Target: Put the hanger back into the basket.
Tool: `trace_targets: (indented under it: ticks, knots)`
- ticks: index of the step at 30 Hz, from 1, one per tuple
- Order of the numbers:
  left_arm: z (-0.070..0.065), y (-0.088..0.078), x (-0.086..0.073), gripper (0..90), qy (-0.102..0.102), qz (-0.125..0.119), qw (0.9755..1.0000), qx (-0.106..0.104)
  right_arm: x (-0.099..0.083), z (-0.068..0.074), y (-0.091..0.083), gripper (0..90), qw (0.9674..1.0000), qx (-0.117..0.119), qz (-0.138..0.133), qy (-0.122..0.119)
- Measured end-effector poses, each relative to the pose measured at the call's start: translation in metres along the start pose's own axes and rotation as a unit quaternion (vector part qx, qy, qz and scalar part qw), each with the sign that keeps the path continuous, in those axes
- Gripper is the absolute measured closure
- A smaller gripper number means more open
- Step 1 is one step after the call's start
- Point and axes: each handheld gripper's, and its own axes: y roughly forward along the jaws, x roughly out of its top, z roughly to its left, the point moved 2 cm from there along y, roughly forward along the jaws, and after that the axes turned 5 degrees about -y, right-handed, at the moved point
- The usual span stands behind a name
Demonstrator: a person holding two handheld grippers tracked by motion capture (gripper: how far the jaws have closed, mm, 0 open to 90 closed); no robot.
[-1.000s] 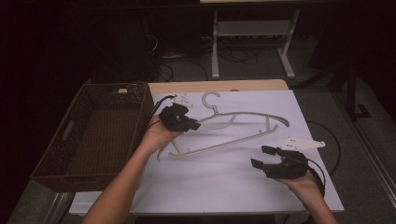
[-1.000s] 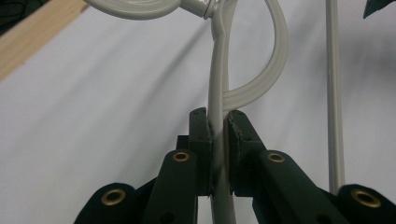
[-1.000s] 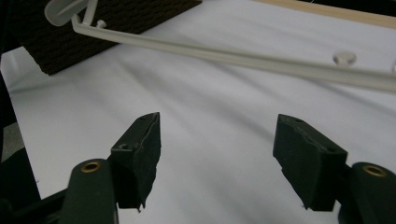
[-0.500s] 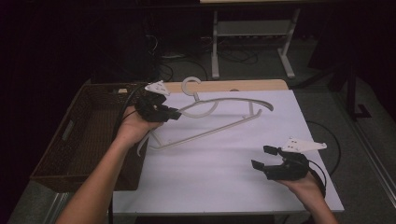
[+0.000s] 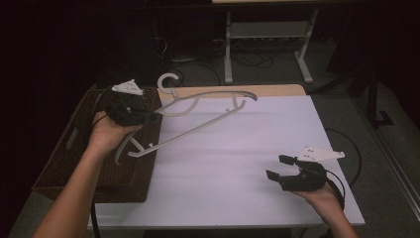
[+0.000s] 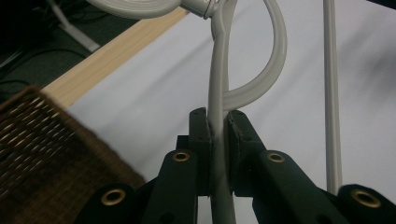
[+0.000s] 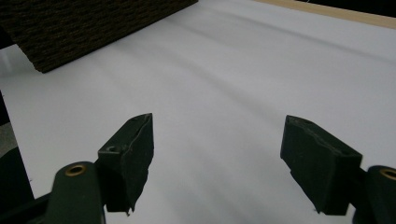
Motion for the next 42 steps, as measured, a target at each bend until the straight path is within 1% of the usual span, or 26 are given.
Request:
trace_targets:
  ticks: [1,2,6,9,11,15,19,20,23,28,32,35,38,42]
  knots:
    - [0.004,-0.004,-0.002,82.5,-0.002,-0.002,1.0,0.005,0.0,0.0,0.0,24.9,1.0,0.0,0.001,0.0]
    - [0.008,-0.009,-0.006,82.4,-0.009,-0.005,0.9999,0.011,0.0,0.0,0.0,24.9,1.0,-0.001,0.001,0.0]
    - [0.024,-0.026,-0.016,82.4,-0.019,-0.01,0.9993,0.031,0.0,0.0,0.0,25.0,1.0,-0.004,-0.003,0.0]
    - [0.037,-0.04,-0.026,82.4,-0.037,-0.013,0.9981,0.047,0.0,0.0,0.0,25.1,1.0,-0.004,-0.001,0.001]
    - [0.046,-0.05,-0.034,82.4,-0.043,-0.015,0.9972,0.059,0.0,-0.001,0.0,25.1,1.0,-0.005,-0.001,0.002]
    - [0.063,-0.067,-0.05,82.4,-0.067,-0.021,0.9942,0.081,0.001,-0.001,0.0,25.4,1.0,-0.007,-0.002,0.001]
    - [0.082,-0.081,-0.067,82.4,-0.084,-0.018,0.9907,0.106,0.0,-0.001,0.0,25.5,1.0,-0.009,-0.001,0.004]
    - [0.087,-0.084,-0.073,82.4,-0.091,-0.016,0.9894,0.112,0.0,-0.001,0.0,25.5,1.0,-0.008,-0.001,0.005]
    - [0.099,-0.091,-0.084,82.4,-0.097,-0.011,0.9873,0.126,0.0,-0.002,0.001,25.5,0.9999,-0.011,-0.001,0.002]
    - [0.12,-0.103,-0.104,82.4,-0.119,-0.008,0.9821,0.146,0.0,-0.002,0.001,25.7,0.9999,-0.012,0.004,0.006]
    - [0.129,-0.11,-0.118,82.4,-0.129,-0.001,0.9787,0.16,-0.001,-0.003,0.001,25.7,0.9999,-0.014,0.003,0.003]
    - [0.131,-0.114,-0.124,82.4,-0.132,0.002,0.9772,0.167,-0.001,-0.003,0.001,25.9,0.9999,-0.015,0.003,0.004]
    - [0.133,-0.115,-0.13,82.3,-0.133,0.01,0.9758,0.173,0.0,-0.003,0.001,26.1,0.9999,-0.015,0.004,0.007]
    - [0.135,-0.112,-0.137,82.3,-0.135,0.022,0.9749,0.175,0.0,-0.003,0.002,26.2,0.9999,-0.015,0.003,0.007]
